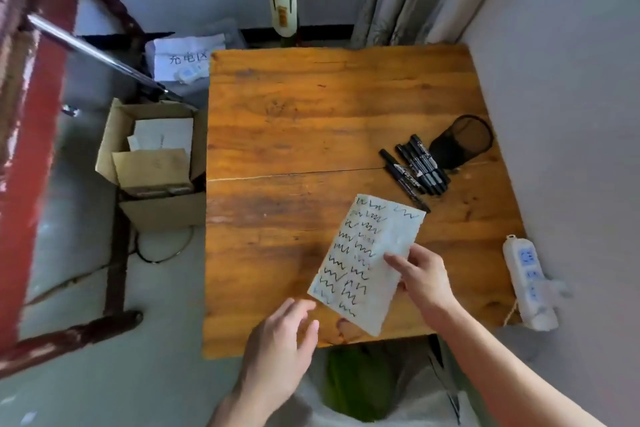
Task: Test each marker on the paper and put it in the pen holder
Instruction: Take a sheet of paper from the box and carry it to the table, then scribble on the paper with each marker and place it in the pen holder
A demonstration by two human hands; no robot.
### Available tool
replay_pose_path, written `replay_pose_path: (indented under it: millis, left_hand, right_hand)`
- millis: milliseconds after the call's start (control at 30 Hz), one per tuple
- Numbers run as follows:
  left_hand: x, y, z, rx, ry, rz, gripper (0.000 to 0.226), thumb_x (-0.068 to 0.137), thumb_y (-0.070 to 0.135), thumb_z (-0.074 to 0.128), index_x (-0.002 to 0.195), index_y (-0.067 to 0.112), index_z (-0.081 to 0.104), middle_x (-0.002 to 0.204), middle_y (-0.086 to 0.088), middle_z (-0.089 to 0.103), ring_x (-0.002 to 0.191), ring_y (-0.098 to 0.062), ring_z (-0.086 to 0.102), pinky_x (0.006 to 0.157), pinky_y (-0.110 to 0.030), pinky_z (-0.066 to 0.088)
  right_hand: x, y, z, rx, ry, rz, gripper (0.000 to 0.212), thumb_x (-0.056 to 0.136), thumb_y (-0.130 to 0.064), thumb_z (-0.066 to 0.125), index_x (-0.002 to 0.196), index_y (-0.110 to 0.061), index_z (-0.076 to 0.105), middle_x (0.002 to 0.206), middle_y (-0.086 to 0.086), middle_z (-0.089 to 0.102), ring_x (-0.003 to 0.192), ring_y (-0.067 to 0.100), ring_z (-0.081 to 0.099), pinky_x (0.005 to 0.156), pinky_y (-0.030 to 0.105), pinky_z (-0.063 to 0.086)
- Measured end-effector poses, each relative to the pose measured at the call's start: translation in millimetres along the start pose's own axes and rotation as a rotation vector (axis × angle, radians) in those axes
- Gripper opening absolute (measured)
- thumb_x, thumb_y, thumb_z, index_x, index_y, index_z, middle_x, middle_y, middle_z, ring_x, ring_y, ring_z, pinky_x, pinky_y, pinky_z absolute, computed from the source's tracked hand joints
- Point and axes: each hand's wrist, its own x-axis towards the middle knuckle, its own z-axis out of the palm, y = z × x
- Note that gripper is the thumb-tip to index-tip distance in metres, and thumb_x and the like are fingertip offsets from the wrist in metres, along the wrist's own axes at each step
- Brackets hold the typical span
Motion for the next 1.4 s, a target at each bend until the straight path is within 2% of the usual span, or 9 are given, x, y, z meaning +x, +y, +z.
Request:
replay_pose_path:
  millis: [100, 267, 467, 700, 833, 933, 1000, 1133, 1400]
  left_hand:
    - [11.6, -1.2, 46.0, -0.021, 0.094, -0.08, 0.023, 0.087, 0.024, 0.06, 0.11, 0.022, 0.061, 0.103, 0.013, 0.06, 0.088, -0.002, 0.058, 0.068, -0.006, 0.04]
    - [29.1, -16.3, 119.7, 0.022, 0.245, -0.038, 0.03, 0.086, 0.031, 0.054, 0.111, 0.017, 0.06, 0.115, 0.004, 0.057, 0.098, -0.012, 0.057, 0.075, -0.026, 0.053]
    - [41.6, -49.1, 168.4, 0.254, 0.378, 0.075, 0.04, 0.09, 0.041, 0.045, 0.116, 0.015, 0.058, 0.127, -0.009, 0.052, 0.121, -0.026, 0.044, 0.095, -0.042, 0.039]
    - [38.5, -73.8, 196.7, 0.339, 0.529, 0.221, 0.035, 0.091, 0.035, 0.048, 0.116, 0.013, 0.059, 0.137, -0.01, 0.048, 0.133, -0.026, 0.035, 0.101, -0.045, 0.034]
    - [37.1, -75.3, 204.3, 0.406, 0.583, 0.227, 0.036, 0.092, 0.033, 0.043, 0.117, 0.013, 0.059, 0.136, -0.009, 0.05, 0.132, -0.026, 0.036, 0.108, -0.042, 0.026]
    - [33.8, -74.3, 206.8, 0.425, 0.592, 0.203, 0.039, 0.093, 0.034, 0.036, 0.117, 0.014, 0.058, 0.136, -0.007, 0.05, 0.132, -0.024, 0.036, 0.11, -0.036, 0.017]
    - [33.7, -73.8, 207.5, 0.43, 0.596, 0.199, 0.039, 0.092, 0.035, 0.034, 0.114, 0.015, 0.059, 0.135, -0.006, 0.051, 0.131, -0.024, 0.037, 0.109, -0.035, 0.016]
    - [34.0, -74.3, 209.1, 0.439, 0.61, 0.191, 0.041, 0.092, 0.038, 0.031, 0.115, 0.017, 0.058, 0.137, -0.004, 0.05, 0.132, -0.022, 0.037, 0.109, -0.035, 0.018]
    - [37.4, -72.4, 211.9, 0.48, 0.654, 0.158, 0.041, 0.092, 0.043, 0.03, 0.114, 0.019, 0.054, 0.136, -0.004, 0.051, 0.131, -0.021, 0.038, 0.107, -0.04, 0.026]
  right_hand:
    - [31.0, 36.0, 2.9, 0.076, 0.024, 0.081, 0.004, 0.086, -0.013, 0.07, 0.09, -0.013, 0.069, 0.089, 0.006, 0.075, 0.076, 0.023, 0.068, 0.06, 0.033, 0.049]
    - [62.6, 87.0, 4.4, 0.179, 0.074, 0.132, 0.013, 0.082, -0.019, 0.074, 0.092, -0.023, 0.067, 0.101, 0.002, 0.075, 0.093, 0.025, 0.07, 0.079, 0.048, 0.057]
    - [60.6, 115.6, 6.8, 0.219, -0.002, 0.004, 0.011, 0.088, -0.017, 0.07, 0.096, -0.023, 0.065, 0.093, 0.004, 0.075, 0.077, 0.027, 0.073, 0.048, 0.024, 0.054]
    - [37.5, 142.0, 1.4, 0.007, -0.229, -0.161, 0.023, 0.093, -0.02, 0.063, 0.086, 0.002, 0.068, 0.073, 0.012, 0.077, 0.057, 0.023, 0.071, 0.043, 0.026, 0.047]
    - [26.1, 158.3, -13.1, -0.086, -0.248, -0.284, 0.027, 0.093, -0.023, 0.062, 0.082, 0.001, 0.068, 0.071, 0.011, 0.075, 0.051, 0.016, 0.067, 0.04, 0.022, 0.044]
    - [22.9, 172.8, -30.6, -0.371, 0.01, -0.69, 0.013, 0.09, -0.026, 0.066, 0.082, -0.017, 0.07, 0.077, -0.005, 0.072, 0.064, 0.0, 0.063, 0.054, 0.014, 0.045]
    - [26.6, 180.1, -39.7, -0.627, 0.182, -0.965, 0.013, 0.089, -0.027, 0.067, 0.1, -0.022, 0.071, 0.102, -0.009, 0.069, 0.095, -0.001, 0.058, 0.075, 0.017, 0.046]
    - [36.9, 199.6, -45.7, -0.931, 0.16, -0.932, 0.04, 0.096, -0.04, 0.052, 0.134, -0.027, 0.056, 0.142, -0.003, 0.049, 0.134, 0.02, 0.037, 0.106, 0.036, 0.036]
    - [40.6, 170.9, -58.1, -0.874, 0.136, -0.969, 0.037, 0.092, -0.045, 0.057, 0.123, -0.027, 0.064, 0.131, -0.004, 0.059, 0.123, 0.016, 0.049, 0.1, 0.035, 0.039]
